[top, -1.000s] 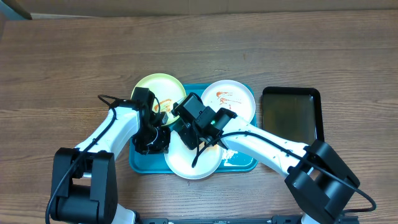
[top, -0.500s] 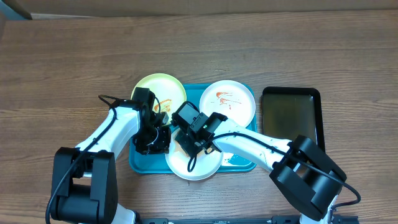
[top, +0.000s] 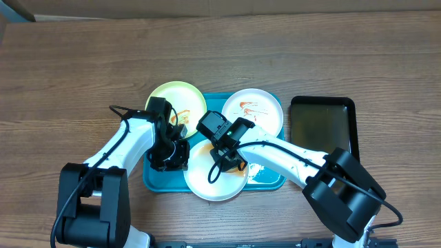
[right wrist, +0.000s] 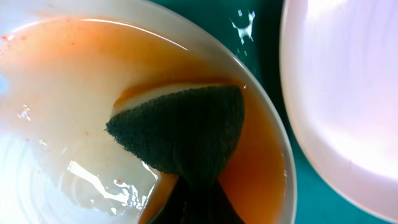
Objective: Clean dirty plates on tray and stack at the side
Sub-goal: 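Scrub the front white plate with the sponge while left gripper holds it, then return the sponge to the black tray with the right gripper, then lift the cleaned white plate with the left gripper and carry it left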
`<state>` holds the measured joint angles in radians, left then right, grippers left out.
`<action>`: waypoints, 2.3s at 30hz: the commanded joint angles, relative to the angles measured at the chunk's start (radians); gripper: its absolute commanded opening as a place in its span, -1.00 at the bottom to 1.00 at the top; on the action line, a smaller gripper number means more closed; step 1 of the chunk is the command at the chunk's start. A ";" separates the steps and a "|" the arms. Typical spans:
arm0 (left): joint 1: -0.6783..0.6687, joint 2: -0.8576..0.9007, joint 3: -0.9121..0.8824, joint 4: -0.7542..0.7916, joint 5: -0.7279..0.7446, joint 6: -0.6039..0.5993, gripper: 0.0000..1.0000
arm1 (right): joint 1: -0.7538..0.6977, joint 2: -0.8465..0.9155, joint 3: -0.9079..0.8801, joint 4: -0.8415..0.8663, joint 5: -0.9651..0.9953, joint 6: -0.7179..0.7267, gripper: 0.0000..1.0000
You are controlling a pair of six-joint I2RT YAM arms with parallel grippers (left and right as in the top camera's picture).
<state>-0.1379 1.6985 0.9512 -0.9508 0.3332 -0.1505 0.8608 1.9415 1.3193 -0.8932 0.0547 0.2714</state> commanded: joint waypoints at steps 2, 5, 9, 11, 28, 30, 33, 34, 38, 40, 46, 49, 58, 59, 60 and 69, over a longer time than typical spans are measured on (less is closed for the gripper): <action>0.001 -0.002 0.014 -0.002 -0.016 -0.018 -0.92 | -0.007 -0.055 0.007 -0.020 -0.015 0.048 -0.92; 0.001 -0.023 0.016 -0.005 -0.071 -0.058 -0.92 | -0.015 -0.126 0.010 -0.014 -0.014 0.068 -0.92; 0.001 -0.105 0.024 -0.004 -0.115 -0.076 -0.92 | -0.089 -0.274 0.011 -0.018 -0.016 0.105 -0.92; 0.001 -0.143 0.031 -0.005 -0.144 -0.083 -0.92 | -0.135 -0.327 0.011 -0.035 -0.028 0.105 -0.92; 0.000 -0.314 0.061 0.039 -0.132 -0.097 -0.92 | -0.613 -0.415 0.010 -0.265 -0.153 0.032 -0.93; 0.000 -0.314 0.081 0.039 -0.122 -0.098 -0.92 | -0.661 -0.415 0.010 -0.289 -0.154 0.031 -0.93; 0.000 -0.314 0.114 0.039 -0.122 -0.097 -0.92 | -0.716 -0.414 0.009 -0.310 -0.153 0.008 -0.92; 0.000 -0.314 0.127 0.039 -0.122 -0.097 -0.92 | -0.732 -0.414 0.009 -0.317 -0.153 0.008 -0.92; -0.001 -0.314 0.171 0.040 -0.122 -0.098 -0.92 | -0.763 -0.414 0.009 -0.332 -0.153 -0.018 -0.92; -0.002 -0.314 0.183 0.046 -0.123 -0.098 -0.92 | -0.763 -0.414 0.009 -0.335 -0.153 -0.018 -0.92; -0.042 -0.313 0.187 0.137 -0.150 -0.098 -0.92 | -0.763 -0.414 0.009 -0.337 -0.154 -0.018 -0.92; -0.070 -0.313 0.187 0.175 -0.179 -0.102 -0.92 | -0.763 -0.414 0.009 -0.341 -0.154 -0.018 -0.93; -0.151 -0.313 0.187 0.243 -0.269 -0.119 -0.92 | -0.763 -0.414 0.008 -0.344 -0.154 -0.018 -0.92; -0.161 -0.313 0.187 0.247 -0.291 -0.119 -0.92 | -0.763 -0.414 0.008 -0.345 -0.154 -0.018 -0.92; -0.174 -0.313 0.187 0.253 -0.320 -0.119 -0.92 | -0.763 -0.414 0.008 -0.344 -0.154 -0.018 -0.92; -0.261 -0.313 0.187 0.355 -0.490 -0.120 -0.92 | -0.763 -0.414 0.008 -0.347 -0.154 -0.018 -0.92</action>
<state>-0.3725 1.4078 1.1080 -0.6296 -0.0635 -0.2562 0.0990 1.5364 1.3201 -1.2427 -0.0910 0.2607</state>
